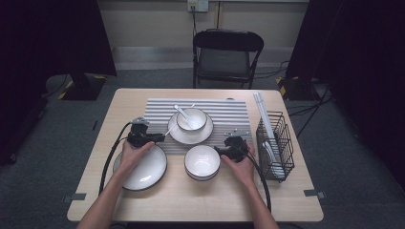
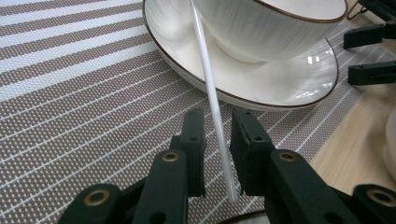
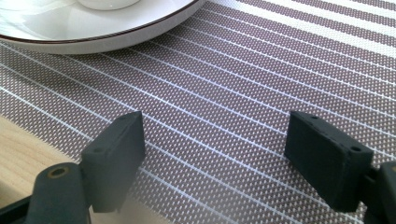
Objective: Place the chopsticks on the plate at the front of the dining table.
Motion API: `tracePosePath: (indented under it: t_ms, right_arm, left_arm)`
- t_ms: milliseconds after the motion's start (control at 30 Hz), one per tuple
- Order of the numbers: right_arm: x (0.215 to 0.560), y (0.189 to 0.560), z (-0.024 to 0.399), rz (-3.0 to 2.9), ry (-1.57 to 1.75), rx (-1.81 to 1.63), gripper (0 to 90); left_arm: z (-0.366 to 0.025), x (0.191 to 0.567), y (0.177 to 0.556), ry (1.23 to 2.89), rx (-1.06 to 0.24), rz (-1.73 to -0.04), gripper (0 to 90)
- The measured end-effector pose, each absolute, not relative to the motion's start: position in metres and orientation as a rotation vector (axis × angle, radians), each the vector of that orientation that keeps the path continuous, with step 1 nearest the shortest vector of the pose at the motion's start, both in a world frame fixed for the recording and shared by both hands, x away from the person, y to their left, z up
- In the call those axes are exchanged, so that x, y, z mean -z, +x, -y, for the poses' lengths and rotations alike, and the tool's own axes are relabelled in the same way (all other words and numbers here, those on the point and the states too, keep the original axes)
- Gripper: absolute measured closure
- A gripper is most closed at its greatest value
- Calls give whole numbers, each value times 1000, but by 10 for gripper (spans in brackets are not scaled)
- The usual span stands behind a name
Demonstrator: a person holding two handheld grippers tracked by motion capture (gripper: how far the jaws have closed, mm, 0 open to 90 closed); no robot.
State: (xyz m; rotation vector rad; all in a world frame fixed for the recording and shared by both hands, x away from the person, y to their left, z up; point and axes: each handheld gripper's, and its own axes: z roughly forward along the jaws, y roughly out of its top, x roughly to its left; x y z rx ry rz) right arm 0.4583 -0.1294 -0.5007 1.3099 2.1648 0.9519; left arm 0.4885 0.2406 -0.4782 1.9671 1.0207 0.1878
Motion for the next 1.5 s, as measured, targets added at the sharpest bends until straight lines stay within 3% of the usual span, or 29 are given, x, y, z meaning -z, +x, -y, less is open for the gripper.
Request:
tracePosePath:
  t_ms: [200, 533, 1067, 1233, 1367, 1500]
  right_arm:
    - [501, 458, 129, -2165, 1309, -952, 193]
    - [501, 458, 130, -2167, 1309, -952, 193]
    - [501, 458, 129, -2165, 1311, -952, 191]
    - [501, 458, 128, -2156, 1327, -949, 192]
    - [500, 459, 129, -2166, 1320, -949, 195]
    - [497, 460, 131, -2171, 1333, -938, 267]
  left_arm:
    - [-245, 475, 486, 1952, -150, -997, 645]
    - [-244, 462, 477, 1960, -219, -982, 471]
    - [-251, 447, 456, 1955, -259, -940, 320]
    - [-257, 455, 451, 1976, -243, -933, 221]
    - [-261, 457, 448, 1964, -240, -921, 205]
    - [-262, 460, 446, 1964, -240, -936, 218]
